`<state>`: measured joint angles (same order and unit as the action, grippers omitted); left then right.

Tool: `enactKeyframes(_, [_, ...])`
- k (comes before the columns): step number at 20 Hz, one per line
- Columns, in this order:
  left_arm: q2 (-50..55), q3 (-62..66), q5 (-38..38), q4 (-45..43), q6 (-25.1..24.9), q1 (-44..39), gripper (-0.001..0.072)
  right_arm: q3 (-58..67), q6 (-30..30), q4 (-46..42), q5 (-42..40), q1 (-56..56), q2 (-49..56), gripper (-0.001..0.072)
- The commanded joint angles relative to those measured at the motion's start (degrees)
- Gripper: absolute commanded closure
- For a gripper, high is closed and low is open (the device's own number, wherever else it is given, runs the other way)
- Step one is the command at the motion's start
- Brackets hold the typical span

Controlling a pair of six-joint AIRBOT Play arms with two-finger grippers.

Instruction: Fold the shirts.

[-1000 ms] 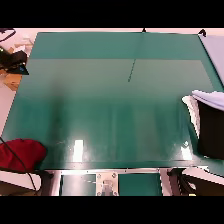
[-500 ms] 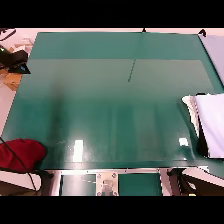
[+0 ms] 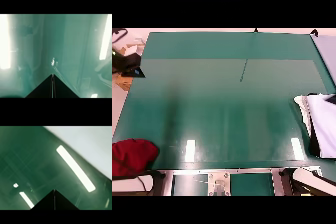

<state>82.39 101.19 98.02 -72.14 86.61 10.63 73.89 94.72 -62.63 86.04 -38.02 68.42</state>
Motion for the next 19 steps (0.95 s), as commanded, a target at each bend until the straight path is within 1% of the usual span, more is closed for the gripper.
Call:
enactKeyframes(1, [-13.42,-20.31,-8.04,0.20,0.07,-2.99,0.0684,-5.38,-6.99,5.81,-9.68,18.25,-4.98,0.0697])
enactKeyframes(4, [-24.96,-39.36,-11.39,0.44,0.74,-6.58,0.0684,-20.28,-6.95,3.63,-17.35,33.42,-11.08,0.0697])
enactKeyframes(5, [-28.24,-44.30,-11.76,0.44,1.55,-7.45,0.0683,-25.55,-6.93,3.69,-20.02,37.62,-12.74,0.0697])
enactKeyframes(7, [-32.85,-50.34,-12.41,0.48,1.70,-8.20,0.0684,-31.98,-6.93,3.72,-24.46,43.28,-14.49,0.0696])
enactKeyframes(8, [-34.05,-51.63,-12.41,0.44,1.66,-8.20,0.0684,-33.24,-6.93,3.72,-25.94,45.29,-14.60,0.0696])
enactKeyframes(11, [-34.64,-52.02,-12.00,0.46,1.68,-8.20,0.0683,-33.51,-6.93,3.69,-26.01,48.37,-14.62,0.0696])
enactKeyframes(19, [-34.64,-52.02,-13.22,0.59,1.90,-8.20,0.0683,-33.51,-6.93,3.69,-26.03,48.54,-14.60,0.0696])
